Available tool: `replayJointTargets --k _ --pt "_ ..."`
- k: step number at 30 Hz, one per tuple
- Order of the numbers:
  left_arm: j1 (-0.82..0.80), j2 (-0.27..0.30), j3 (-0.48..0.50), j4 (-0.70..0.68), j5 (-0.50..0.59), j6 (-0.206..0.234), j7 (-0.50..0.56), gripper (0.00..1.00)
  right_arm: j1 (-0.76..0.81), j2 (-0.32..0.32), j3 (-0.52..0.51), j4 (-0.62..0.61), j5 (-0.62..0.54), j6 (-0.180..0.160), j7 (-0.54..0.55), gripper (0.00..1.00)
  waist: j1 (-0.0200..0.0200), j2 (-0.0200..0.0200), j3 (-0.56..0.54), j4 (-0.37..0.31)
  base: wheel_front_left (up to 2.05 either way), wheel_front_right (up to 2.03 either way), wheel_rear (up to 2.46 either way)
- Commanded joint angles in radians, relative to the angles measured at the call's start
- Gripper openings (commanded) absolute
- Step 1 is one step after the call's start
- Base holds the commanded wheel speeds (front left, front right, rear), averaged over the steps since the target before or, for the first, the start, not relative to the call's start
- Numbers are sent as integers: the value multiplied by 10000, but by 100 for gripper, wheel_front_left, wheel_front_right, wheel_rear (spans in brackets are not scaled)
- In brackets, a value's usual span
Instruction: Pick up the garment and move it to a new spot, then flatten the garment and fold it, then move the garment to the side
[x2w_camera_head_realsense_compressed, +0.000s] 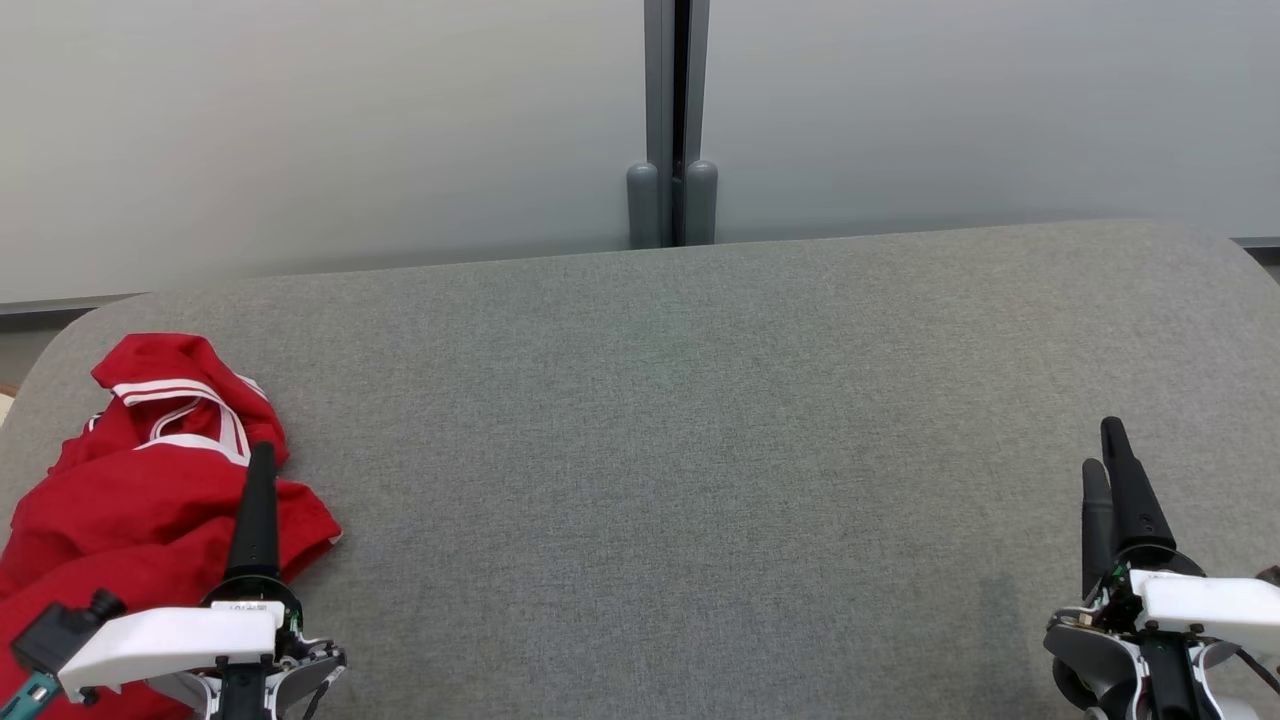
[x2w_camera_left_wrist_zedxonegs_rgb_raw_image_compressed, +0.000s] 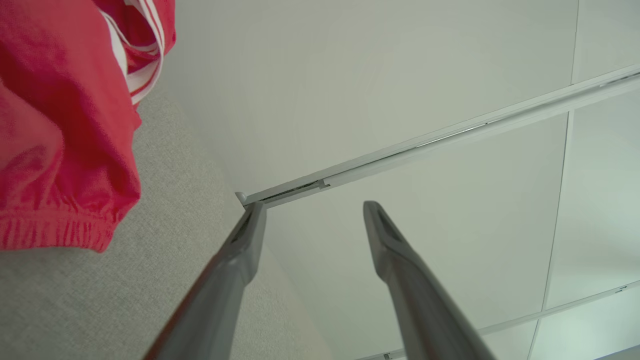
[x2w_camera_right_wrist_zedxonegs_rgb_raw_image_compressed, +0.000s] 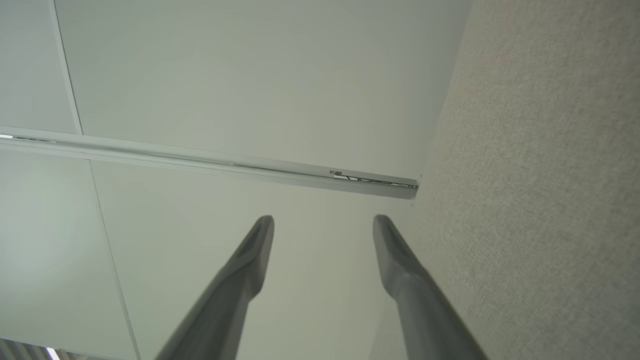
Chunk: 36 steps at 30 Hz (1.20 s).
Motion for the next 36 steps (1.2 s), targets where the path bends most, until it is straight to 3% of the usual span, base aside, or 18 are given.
replayJointTargets --k 1,10,24,36 --pt "-296 101 74 -250 480 -20 -79 100 -302 -92 40 -205 -259 1 -109 100 0 0 1 -2 0 0 0" --pt "-221 112 -71 -607 2831 -7 -408 100 -415 -103 239 -361 -2701 1 -440 100 0 0 15 -10 0 0 0" --pt "-122 174 -468 -657 6533 426 -869 100 -517 -118 945 -510 -6561 2 -900 100 0 0 29 -46 0 0 0" --pt "-121 307 -802 -626 8166 753 -1188 100 -619 -124 1251 -38 -8795 2 -1225 100 0 0 9 -79 0 0 0"
